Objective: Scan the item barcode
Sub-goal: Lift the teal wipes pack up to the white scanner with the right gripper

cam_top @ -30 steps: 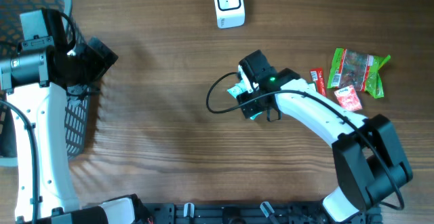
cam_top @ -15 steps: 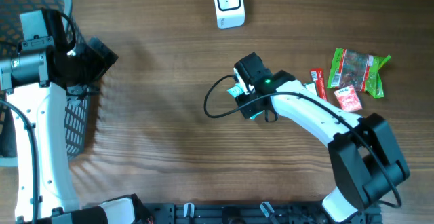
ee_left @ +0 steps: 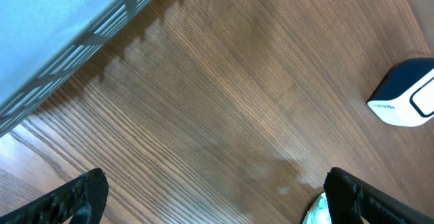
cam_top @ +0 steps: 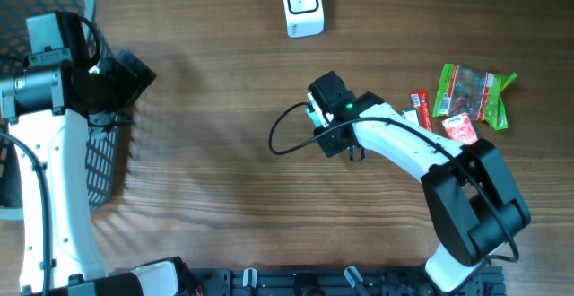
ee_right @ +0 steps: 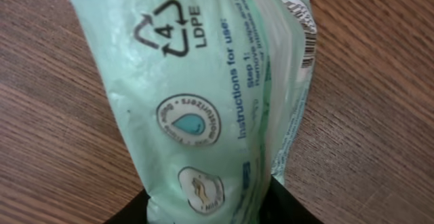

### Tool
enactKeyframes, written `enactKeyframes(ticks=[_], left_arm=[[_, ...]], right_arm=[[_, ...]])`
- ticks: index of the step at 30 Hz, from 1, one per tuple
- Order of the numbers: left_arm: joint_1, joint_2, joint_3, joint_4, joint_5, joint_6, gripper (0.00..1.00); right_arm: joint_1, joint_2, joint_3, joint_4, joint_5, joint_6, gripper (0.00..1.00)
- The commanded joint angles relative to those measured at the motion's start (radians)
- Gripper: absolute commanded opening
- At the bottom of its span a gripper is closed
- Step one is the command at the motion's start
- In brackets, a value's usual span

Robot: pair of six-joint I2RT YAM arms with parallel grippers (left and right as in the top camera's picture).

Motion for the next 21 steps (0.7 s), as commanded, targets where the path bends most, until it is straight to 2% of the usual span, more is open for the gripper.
enactKeyframes(ticks=[1,7,11,14,18,21], left_arm=[[0.008,0.003,-0.005,0.003,-0.014,-0.003,1.00],[0.008,0.003,-0.005,0.003,-0.014,-0.002,1.00],[0.008,0.003,-0.005,0.003,-0.014,-0.002,1.00],[0.008,0.003,-0.005,0.003,-0.014,-0.002,1.00],[0.008,0.003,-0.005,0.003,-0.014,-0.002,1.00],[0.008,0.003,-0.005,0.003,-0.014,-0.002,1.00]], right_arm=[[0.002,0.003,0.000,-0.022,-0.076,0.031,0.15],[0.002,-0.175,0.059,-0.098,-0.172,0.029,0.04],[0.002,-0.335,0.087,-0.119,-0.282,0.099,0.04],[0.002,-0.385,0.183,-0.200,-0.302,0.116,0.04],[-0.033,-0.334,0.504,-0.443,-0.370,0.105,0.04],[-0.098,-0.233,0.823,-0.590,-0.468,0.109,0.04]])
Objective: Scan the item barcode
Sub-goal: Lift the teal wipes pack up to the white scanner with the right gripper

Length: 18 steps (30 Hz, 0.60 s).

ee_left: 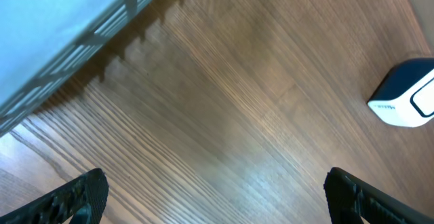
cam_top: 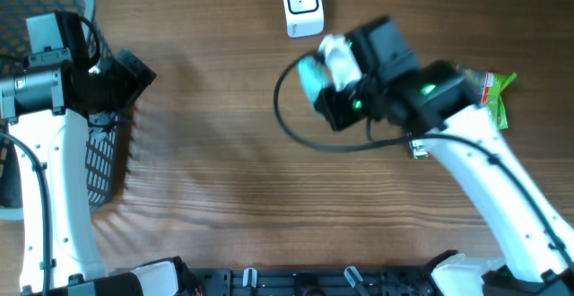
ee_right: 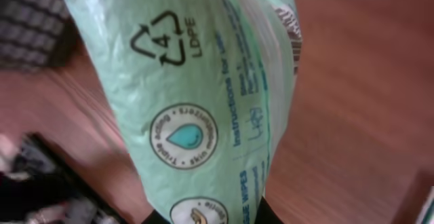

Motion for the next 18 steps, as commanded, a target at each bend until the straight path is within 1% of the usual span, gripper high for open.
enactKeyframes(ticks=[1,3,5,8,11,13,15,16,18], left_arm=[[0.008,0.003,-0.005,0.004,-0.014,-0.003,1.00],[0.008,0.003,-0.005,0.003,-0.014,-0.002,1.00],[0.008,0.003,-0.005,0.003,-0.014,-0.002,1.00],[0.008,0.003,-0.005,0.004,-0.014,-0.002,1.00],[0.008,0.003,-0.005,0.004,-0.014,-0.002,1.00],[0.008,0.003,-0.005,0.004,-0.014,-0.002,1.00],[0.008,0.003,-0.005,0.004,-0.014,-0.002,1.00],[0.008,0.003,-0.005,0.004,-0.014,-0.002,1.00],[0.008,0.003,-0.005,0.004,-0.014,-0.002,1.00]], right_arm=[[-0.079,0.116,0.325,-0.089,-0.193,0.015,0.04],[-0.119,0.201,0.463,-0.127,-0.347,0.015,0.04],[-0.150,0.274,0.525,-0.111,-0.470,0.028,0.04],[-0.204,0.386,0.533,-0.002,-0.564,0.087,0.04],[-0.274,0.520,0.533,0.115,-0.744,0.131,0.04],[-0.317,0.624,0.533,0.228,-0.890,0.193,0.04],[-0.353,0.744,0.533,0.397,-1.064,0.296,0.04],[-0.366,0.816,0.533,0.518,-1.162,0.383,0.04],[-0.375,0.913,0.533,0.705,-1.246,0.539,0.05]])
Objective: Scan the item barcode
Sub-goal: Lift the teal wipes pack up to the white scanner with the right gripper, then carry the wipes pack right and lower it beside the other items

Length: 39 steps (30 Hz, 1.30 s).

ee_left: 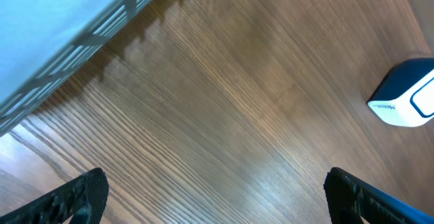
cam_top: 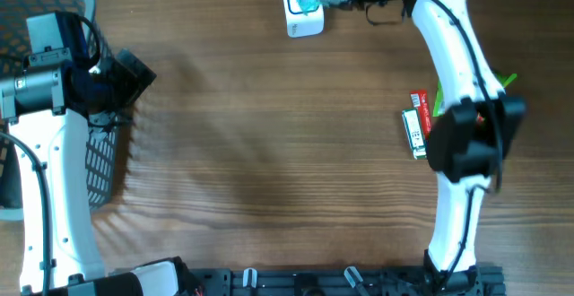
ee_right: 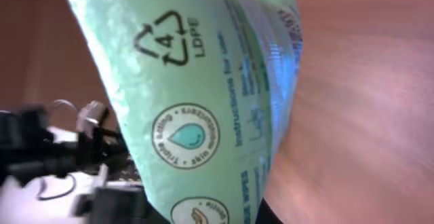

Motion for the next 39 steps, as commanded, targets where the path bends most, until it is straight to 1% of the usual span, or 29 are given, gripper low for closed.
enactKeyframes(ticks=[1,4,5,7,14,19,23,25,26,27,29,31,32,33,34,35,36,39], left_arm=[[0.008,0.003,-0.005,0.003,-0.014,-0.002,1.00],[0.008,0.003,-0.005,0.003,-0.014,-0.002,1.00],[0.008,0.003,-0.005,0.003,-0.014,-0.003,1.00],[0.008,0.003,-0.005,0.003,-0.014,-0.002,1.00],[0.008,0.003,-0.005,0.003,-0.014,-0.003,1.00],[0.008,0.003,-0.005,0.003,-0.014,-0.002,1.00],[0.008,0.003,-0.005,0.003,-0.014,-0.002,1.00],[0.008,0.003,-0.005,0.003,-0.014,-0.002,1.00],[0.008,0.003,-0.005,0.003,-0.014,-0.002,1.00],[0.008,0.003,-0.005,0.003,-0.014,-0.002,1.00],[0.008,0.003,-0.005,0.003,-0.014,-0.002,1.00],[0.008,0.003,-0.005,0.003,-0.014,-0.002,1.00],[0.008,0.003,-0.005,0.003,-0.014,-0.002,1.00],[0.008,0.003,-0.005,0.003,-0.014,-0.002,1.00],[0.008,0.003,-0.005,0.003,-0.014,-0.002,1.00],[0.008,0.003,-0.005,0.003,-0.014,-0.002,1.00],[0.008,0.003,-0.005,0.003,-0.014,-0.002,1.00],[0.008,0.003,-0.005,0.003,-0.014,-0.002,1.00]], right_arm=[[-0.019,0.176,0.013,0.262,-0.314,0.342,0.04],[-0.019,0.273,0.012,0.488,-0.319,0.537,0.04],[-0.019,0.309,0.012,0.588,-0.314,0.611,0.04],[-0.019,0.338,0.012,0.654,-0.292,0.647,0.04],[-0.021,0.356,0.008,0.668,-0.154,0.646,0.04],[-0.031,0.342,0.008,0.669,-0.190,0.667,0.05],[-0.034,0.234,0.008,0.663,-0.174,0.668,0.05],[-0.034,0.131,0.008,0.624,-0.171,0.658,0.05],[-0.034,0.076,0.008,0.585,-0.166,0.632,0.05],[-0.034,0.018,0.008,0.505,-0.146,0.579,0.05],[-0.035,-0.111,0.008,0.204,-0.021,0.353,0.05],[-0.034,-0.235,0.008,-0.128,0.220,0.106,0.04],[-0.034,-0.269,0.008,-0.212,0.290,0.033,0.05],[-0.033,-0.325,0.008,-0.354,0.414,-0.085,0.05],[-0.033,-0.372,0.008,-0.479,0.539,-0.164,0.05],[-0.033,-0.408,0.008,-0.583,0.653,-0.216,0.05],[-0.033,-0.425,0.008,-0.640,0.727,-0.239,0.05],[-0.034,-0.466,0.008,-0.901,1.057,-0.267,0.05]])
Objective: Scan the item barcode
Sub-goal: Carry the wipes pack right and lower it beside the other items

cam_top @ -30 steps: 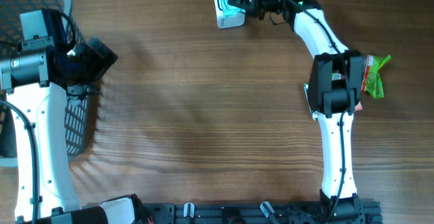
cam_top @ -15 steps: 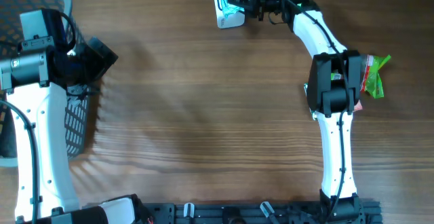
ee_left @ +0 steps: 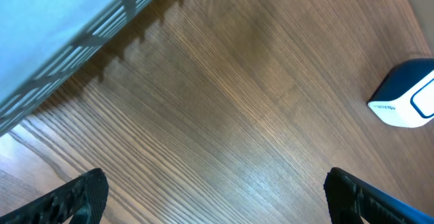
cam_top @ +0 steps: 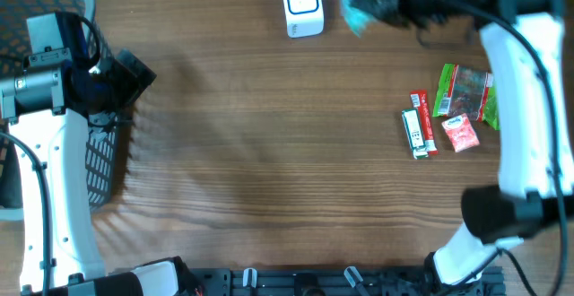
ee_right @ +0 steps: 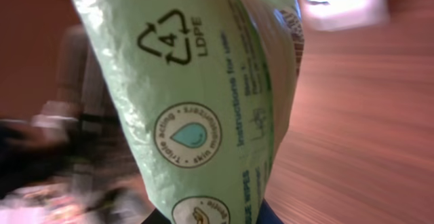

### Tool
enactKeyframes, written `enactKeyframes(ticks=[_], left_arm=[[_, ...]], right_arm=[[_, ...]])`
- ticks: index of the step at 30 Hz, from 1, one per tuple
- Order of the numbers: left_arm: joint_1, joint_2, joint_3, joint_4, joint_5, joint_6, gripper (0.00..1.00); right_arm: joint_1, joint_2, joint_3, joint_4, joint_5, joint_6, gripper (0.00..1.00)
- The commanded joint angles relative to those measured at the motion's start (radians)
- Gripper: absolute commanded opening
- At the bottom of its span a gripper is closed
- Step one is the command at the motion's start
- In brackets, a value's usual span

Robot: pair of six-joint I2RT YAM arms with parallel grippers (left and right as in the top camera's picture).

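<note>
A pale green wipes packet (ee_right: 196, 102) fills the right wrist view, and my right gripper (ee_right: 203, 218) is shut on its lower end. A barcode strip (ee_right: 296, 28) runs along its right edge. Overhead, the packet (cam_top: 361, 5) shows blurred at the far edge, just right of the white scanner (cam_top: 302, 6), with the right gripper (cam_top: 387, 0) behind it. The scanner also appears blurred in the right wrist view (ee_right: 339, 0) and at the right of the left wrist view (ee_left: 407, 102). My left gripper (ee_left: 217, 197) stands open over bare wood beside the basket.
A grey mesh basket sits at the far left under the left arm (cam_top: 45, 90). On the right lie a green snack bag (cam_top: 466, 91), a small red packet (cam_top: 460, 130) and two slim bars (cam_top: 415, 127).
The right gripper with the green packet was over the scanner at the far edge. Now it is just to the right of the scanner. The left arm has not moved.
The right gripper first held the green packet low over the middle of the table. Then it was raised and nearer the scanner, then directly over the scanner. Now it is beside the scanner's right side. The left gripper stayed open by the basket throughout.
</note>
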Motion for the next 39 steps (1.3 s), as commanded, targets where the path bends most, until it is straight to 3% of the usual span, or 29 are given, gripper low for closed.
enactKeyframes(ticks=[1,7,14,15,16,17,26,35,39], left_arm=[[0.008,0.002,-0.003,0.001,-0.014,-0.002,1.00],[0.008,0.002,-0.003,0.000,-0.014,-0.002,1.00],[0.008,0.002,-0.003,0.000,-0.014,-0.002,1.00],[0.008,0.002,-0.003,0.000,-0.014,-0.002,1.00],[0.008,0.002,-0.003,0.000,-0.014,-0.002,1.00],[0.008,0.002,-0.003,0.001,-0.014,-0.003,1.00],[0.008,0.002,-0.003,0.000,-0.014,-0.002,1.00],[0.008,0.002,-0.003,0.001,-0.014,-0.002,1.00],[0.008,0.002,-0.003,0.001,-0.014,-0.002,1.00]], right_arm=[[-0.003,0.009,-0.014,-0.210,0.533,-0.165,0.05],[-0.003,0.003,-0.249,-0.203,0.760,-0.072,0.04],[-0.005,0.004,-0.649,-0.004,1.022,-0.072,0.04],[-0.004,0.004,-0.689,0.032,1.052,-0.086,0.23],[-0.005,0.005,-0.716,0.063,1.061,-0.098,0.76],[-0.005,0.005,-0.737,0.090,1.062,-0.099,1.00],[-0.004,0.005,-0.756,0.197,0.967,-0.095,1.00],[-0.004,0.005,-0.756,0.714,0.967,-0.094,1.00],[-0.004,0.005,-0.756,0.830,0.967,-0.094,1.00]])
